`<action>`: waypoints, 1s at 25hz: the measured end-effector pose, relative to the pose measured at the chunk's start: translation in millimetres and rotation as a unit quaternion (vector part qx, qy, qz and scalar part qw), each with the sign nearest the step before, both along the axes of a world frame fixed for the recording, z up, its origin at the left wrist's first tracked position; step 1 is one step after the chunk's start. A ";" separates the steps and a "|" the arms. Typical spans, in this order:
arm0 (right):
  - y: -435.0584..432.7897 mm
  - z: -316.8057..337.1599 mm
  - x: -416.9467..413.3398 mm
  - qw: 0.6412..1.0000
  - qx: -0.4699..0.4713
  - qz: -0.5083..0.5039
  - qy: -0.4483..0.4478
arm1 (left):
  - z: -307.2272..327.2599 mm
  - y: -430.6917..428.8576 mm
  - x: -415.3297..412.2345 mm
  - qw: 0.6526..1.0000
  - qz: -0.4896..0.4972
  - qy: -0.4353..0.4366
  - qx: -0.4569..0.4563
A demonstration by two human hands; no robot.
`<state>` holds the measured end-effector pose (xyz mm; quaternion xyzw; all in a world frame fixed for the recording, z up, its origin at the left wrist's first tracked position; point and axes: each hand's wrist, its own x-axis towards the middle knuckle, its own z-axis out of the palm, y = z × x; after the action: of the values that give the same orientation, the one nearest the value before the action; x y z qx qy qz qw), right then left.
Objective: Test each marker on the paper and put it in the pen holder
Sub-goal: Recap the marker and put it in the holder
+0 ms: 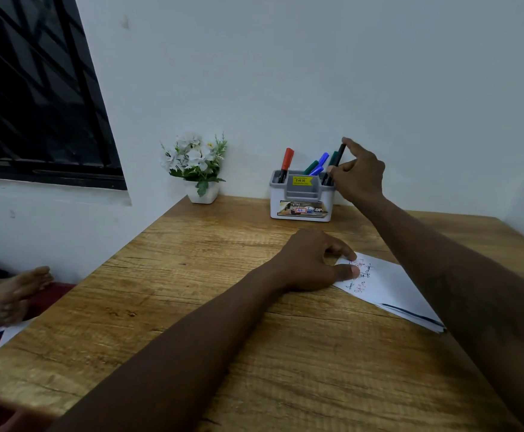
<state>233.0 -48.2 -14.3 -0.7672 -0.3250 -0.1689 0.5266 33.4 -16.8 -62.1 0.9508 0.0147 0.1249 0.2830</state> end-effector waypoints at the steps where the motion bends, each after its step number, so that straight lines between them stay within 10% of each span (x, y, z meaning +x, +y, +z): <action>1: 1.5 -1.8 2.2 1.000 -0.001 -0.002 0.002 | 0.0 0.0 0.1 1.000 0.000 0.000 0.000; 17: -28.0 -13.6 7.1 0.999 -0.022 -0.009 0.025 | -0.4 0.9 -1.3 1.000 -0.003 -0.013 -0.003; 25: -37.6 -0.4 1.4 0.962 -0.253 0.021 -0.101 | 0.2 0.4 -2.3 1.000 -0.001 -0.015 -0.017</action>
<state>234.4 -85.9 -14.7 -0.8473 -0.4248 -0.1465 0.2831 31.1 -16.4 -61.9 0.9440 0.0119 0.1390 0.2991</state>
